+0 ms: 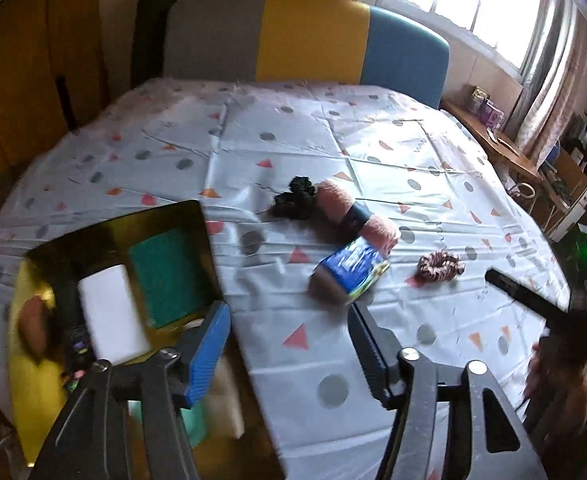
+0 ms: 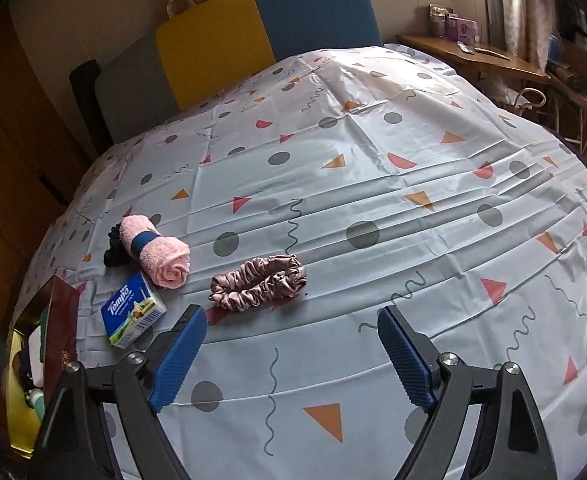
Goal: Organize soft objects
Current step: 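Withdraw the right tool while the left tool moves to the black scrunchie, then grasp the black scrunchie with the left tool and lift it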
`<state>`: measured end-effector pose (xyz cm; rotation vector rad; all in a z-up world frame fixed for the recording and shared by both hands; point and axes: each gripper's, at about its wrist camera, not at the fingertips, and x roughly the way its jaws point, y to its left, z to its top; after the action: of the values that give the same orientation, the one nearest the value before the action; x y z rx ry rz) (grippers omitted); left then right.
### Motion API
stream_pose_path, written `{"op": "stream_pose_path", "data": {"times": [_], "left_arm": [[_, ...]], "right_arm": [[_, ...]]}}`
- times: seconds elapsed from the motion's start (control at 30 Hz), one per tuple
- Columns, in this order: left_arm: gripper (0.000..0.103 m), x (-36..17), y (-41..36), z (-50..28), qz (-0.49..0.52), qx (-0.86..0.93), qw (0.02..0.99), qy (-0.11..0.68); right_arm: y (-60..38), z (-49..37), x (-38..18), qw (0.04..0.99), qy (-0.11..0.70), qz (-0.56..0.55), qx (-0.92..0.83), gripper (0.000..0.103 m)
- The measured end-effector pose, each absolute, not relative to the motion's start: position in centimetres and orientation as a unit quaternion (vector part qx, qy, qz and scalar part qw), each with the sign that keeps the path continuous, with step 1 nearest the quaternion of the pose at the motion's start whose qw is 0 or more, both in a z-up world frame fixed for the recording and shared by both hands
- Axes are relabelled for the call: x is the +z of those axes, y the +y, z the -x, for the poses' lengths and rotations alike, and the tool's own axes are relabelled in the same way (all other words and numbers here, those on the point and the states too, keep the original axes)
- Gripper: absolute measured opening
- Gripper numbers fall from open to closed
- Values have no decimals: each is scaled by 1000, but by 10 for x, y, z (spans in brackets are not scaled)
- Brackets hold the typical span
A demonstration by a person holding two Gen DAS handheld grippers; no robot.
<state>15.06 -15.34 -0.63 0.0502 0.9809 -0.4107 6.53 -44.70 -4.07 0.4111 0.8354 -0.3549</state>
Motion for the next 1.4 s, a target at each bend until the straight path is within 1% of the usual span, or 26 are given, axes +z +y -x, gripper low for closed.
{"op": "stream_pose_path", "data": {"times": [0.07,0.23,0.33,0.43,0.7,0.9,1.07,1.13,1.2,1.3,1.4], "left_arm": [[51,-13,-166,-169,-30,-195,854,482],[50,-34,-185,-216,-19,-179,838,515],[50,-50,-188,-246,14,-161,825,542],[50,-65,-186,-272,74,-150,807,567],[50,-87,-209,-319,90,-125,813,562],[50,-115,-226,-339,86,-117,808,571],[49,-116,-239,-344,38,-118,827,548],[37,-116,-244,-342,1,-119,833,541],[22,-114,-244,-339,-5,-131,834,536],[16,-110,-240,-333,-2,-137,833,536],[15,-99,-235,-316,-12,-147,838,525]], "right_arm": [[-447,-65,-39,879,398,-202,-165,88],[-448,-65,-38,878,398,-220,-151,88],[-450,-65,-37,878,395,-229,-145,88],[-454,-65,-38,875,395,-241,-143,89],[-465,-65,-45,860,401,-289,-130,89],[-466,-66,-47,856,405,-297,-124,89],[-464,-68,-46,860,405,-287,-121,89],[-461,-69,-45,862,406,-279,-119,89],[-460,-69,-44,865,406,-271,-119,89],[-461,-69,-45,865,407,-266,-121,89],[-462,-69,-45,866,407,-264,-124,88]]}}
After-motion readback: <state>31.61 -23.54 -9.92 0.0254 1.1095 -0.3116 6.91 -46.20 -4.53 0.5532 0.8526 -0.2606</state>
